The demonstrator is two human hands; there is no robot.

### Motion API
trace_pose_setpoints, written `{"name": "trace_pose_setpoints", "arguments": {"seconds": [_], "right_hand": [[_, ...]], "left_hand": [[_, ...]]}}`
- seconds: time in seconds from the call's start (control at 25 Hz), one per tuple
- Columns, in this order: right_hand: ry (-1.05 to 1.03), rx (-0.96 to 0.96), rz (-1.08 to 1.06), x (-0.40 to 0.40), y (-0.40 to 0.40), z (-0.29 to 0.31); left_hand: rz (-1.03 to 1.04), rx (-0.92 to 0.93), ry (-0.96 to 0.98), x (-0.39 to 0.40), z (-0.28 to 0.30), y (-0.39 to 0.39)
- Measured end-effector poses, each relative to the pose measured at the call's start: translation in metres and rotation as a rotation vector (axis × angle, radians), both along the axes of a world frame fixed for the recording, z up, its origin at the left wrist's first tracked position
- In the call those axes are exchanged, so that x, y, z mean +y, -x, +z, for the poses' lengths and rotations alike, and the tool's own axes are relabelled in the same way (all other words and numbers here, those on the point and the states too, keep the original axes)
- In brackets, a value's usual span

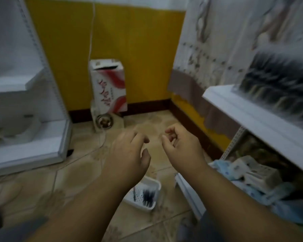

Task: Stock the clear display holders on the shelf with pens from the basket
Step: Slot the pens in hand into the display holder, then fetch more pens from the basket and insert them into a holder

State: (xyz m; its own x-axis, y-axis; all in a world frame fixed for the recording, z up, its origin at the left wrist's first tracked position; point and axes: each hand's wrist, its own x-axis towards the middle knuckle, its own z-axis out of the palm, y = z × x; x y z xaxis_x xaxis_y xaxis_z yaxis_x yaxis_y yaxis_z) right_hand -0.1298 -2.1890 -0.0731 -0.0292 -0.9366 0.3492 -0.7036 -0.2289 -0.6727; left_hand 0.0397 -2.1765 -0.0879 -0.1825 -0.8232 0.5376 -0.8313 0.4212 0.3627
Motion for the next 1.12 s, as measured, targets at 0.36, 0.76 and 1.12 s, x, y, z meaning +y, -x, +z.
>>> {"name": "trace_pose_setpoints", "arguments": {"seconds": [0.36,0.76,1.12], "right_hand": [[-0.481,0.06,0.055,-0.112,-0.05,-0.222],[-0.827,0.226,0.064,-0.154,-0.015,-0.424],[-0.792,0.152,-0.025,-0.171,-0.001,-0.457]], "left_hand": [[0.136,0.076,-0.54,-0.093,-0.197,-0.05],[0.286,0.101,-1.226,-0.19,-0.408,-0.03],[0.401,-0.19,-1.38,-0.197,-0.51,0.045]]}}
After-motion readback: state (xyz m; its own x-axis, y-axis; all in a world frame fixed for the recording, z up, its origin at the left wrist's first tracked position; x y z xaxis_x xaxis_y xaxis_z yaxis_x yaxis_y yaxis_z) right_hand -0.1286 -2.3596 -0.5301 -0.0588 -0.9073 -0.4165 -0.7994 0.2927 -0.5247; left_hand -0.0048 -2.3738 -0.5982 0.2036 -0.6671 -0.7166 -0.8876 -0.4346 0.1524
